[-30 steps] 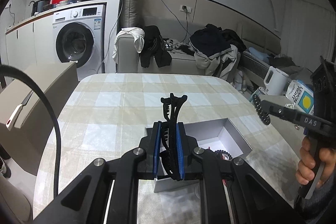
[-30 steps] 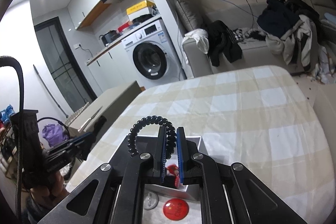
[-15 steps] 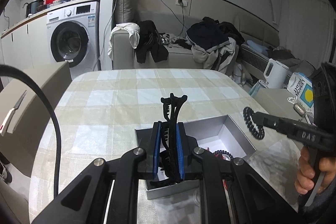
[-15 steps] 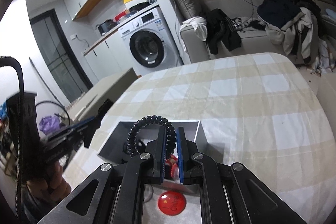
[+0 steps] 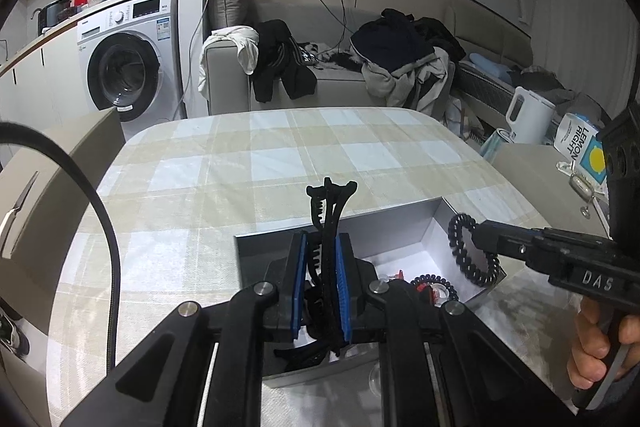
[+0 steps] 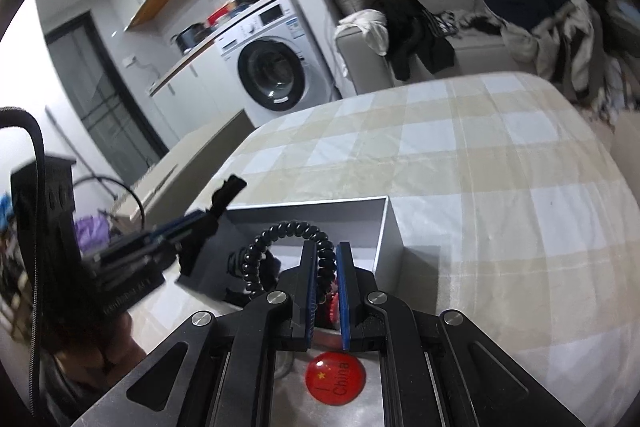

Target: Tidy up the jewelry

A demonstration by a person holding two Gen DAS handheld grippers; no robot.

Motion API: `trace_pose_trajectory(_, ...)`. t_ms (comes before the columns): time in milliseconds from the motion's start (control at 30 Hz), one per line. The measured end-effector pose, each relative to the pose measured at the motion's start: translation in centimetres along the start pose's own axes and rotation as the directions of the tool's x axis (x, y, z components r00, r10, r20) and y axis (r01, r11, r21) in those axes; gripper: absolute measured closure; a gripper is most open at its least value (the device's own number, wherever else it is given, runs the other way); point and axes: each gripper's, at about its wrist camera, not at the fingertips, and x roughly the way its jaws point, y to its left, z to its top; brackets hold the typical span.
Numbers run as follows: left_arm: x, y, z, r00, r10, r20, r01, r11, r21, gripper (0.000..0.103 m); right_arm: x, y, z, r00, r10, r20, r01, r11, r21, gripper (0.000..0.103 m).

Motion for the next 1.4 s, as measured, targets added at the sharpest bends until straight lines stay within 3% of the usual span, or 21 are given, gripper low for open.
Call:
trace_pose_trajectory(333, 0.6, -1.0, 0.2, 1.000, -0.018, -0.003, 0.018, 0.999, 0.046, 0.094, 0.6, 0.0, 0.7, 1.000, -0.001, 0.030, -0.002, 0.997, 0.083, 0.092)
trace_pose_trajectory(433, 0.5, -1.1, 0.1, 0.998, -0.064, -0.022, 0.065, 0.996, 0.054, 0.091, 0.1, -0.2, 0.6, 0.997, 0.044, 0.057, -0.050, 0.993, 0.107, 0.091)
trace_pose_trajectory(467, 0.3, -1.1, 0.0, 0.997, -0.068, -0.026, 0.070, 0.996, 0.055, 0.089, -0.2, -0.1, 0.6, 0.997, 0.035, 0.064, -0.042, 0.993, 0.107, 0.091)
trace_pose_trajectory(567, -0.7, -1.3, -0.2, 0.997, -0.062, -0.047, 0.065, 0.996, 0.061, 0.063, -1.3, 0.5, 0.8, 0.997, -0.024, 0.079, 0.021, 0.999, 0.046, 0.085)
trace_pose_trajectory(633, -1.6, -1.3, -0.4, 0.997, -0.072, -0.039, 0.074, 0.996, 0.056, 0.034, -1.7, 0.6, 0.7, 0.997, -0.018, 0.070, 0.017, 1.000, 0.021, 0.063)
trace_pose_trajectory(667, -2.3, -1.1, -0.6, 0.997, -0.076, -0.028, 0.077, 0.996, 0.046, 0.030, -1.9, 0.6, 0.6, 0.998, -0.016, 0.062, 0.015, 1.000, 0.014, 0.056)
trace_pose_trajectory(733, -3.4, -0.8, -1.0, 0.995, -0.094, -0.014, 0.095, 0.995, 0.023, 0.020, -2.5, 0.5, 0.2, 0.998, -0.043, 0.039, 0.043, 0.999, 0.004, 0.028)
trace_pose_trajectory(867, -4.7, -0.4, -1.8, 0.991, -0.134, -0.016, 0.133, 0.991, -0.004, 0.002, -3.6, 0.6, -0.8, 0.996, -0.090, 0.008, 0.090, 0.996, -0.020, 0.001)
trace_pose_trajectory(1067, -5.7, -0.5, -2.9, 0.995, -0.100, 0.027, 0.100, 0.995, 0.009, 0.001, -4.0, 1.9, -2.4, 0.989, -0.138, -0.050, 0.129, 0.981, -0.146, 0.000)
trace_pose_trajectory(1267, -4.1, -0.4, -4.0, 0.995, -0.093, -0.041, 0.095, 0.994, 0.045, 0.001, -3.5, 2.1, -3.1, 0.991, -0.093, -0.097, 0.079, 0.987, -0.140, 0.000)
trace_pose_trajectory(1400, -4.1, -0.1, -4.5, 0.996, -0.081, -0.044, 0.084, 0.995, 0.050, 0.001, -3.1, 2.0, -3.1, 0.991, -0.080, -0.108, 0.067, 0.990, -0.125, 0.000)
